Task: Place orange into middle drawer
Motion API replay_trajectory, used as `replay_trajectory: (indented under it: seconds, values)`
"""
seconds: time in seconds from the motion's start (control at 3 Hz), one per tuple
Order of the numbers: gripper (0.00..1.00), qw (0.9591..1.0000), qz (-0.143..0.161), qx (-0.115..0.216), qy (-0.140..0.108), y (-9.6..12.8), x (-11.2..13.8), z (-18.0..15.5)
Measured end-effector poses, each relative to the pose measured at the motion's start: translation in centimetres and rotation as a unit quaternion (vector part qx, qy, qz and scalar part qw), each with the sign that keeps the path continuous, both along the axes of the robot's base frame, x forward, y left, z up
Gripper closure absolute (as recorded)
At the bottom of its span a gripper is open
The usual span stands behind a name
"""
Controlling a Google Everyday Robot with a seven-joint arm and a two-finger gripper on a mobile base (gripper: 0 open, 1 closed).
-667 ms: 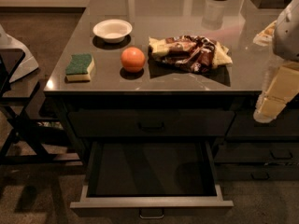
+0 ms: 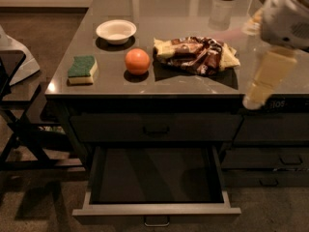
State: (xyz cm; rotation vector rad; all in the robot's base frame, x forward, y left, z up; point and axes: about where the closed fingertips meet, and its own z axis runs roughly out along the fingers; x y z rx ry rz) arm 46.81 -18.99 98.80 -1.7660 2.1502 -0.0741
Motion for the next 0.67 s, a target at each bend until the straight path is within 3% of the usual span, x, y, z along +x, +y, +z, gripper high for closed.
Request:
replay_trajectory:
  seconds: [0.67]
  values:
    - [0.00, 0.9951, 0.096, 0.023, 0.000, 8.9, 8.7, 0.8]
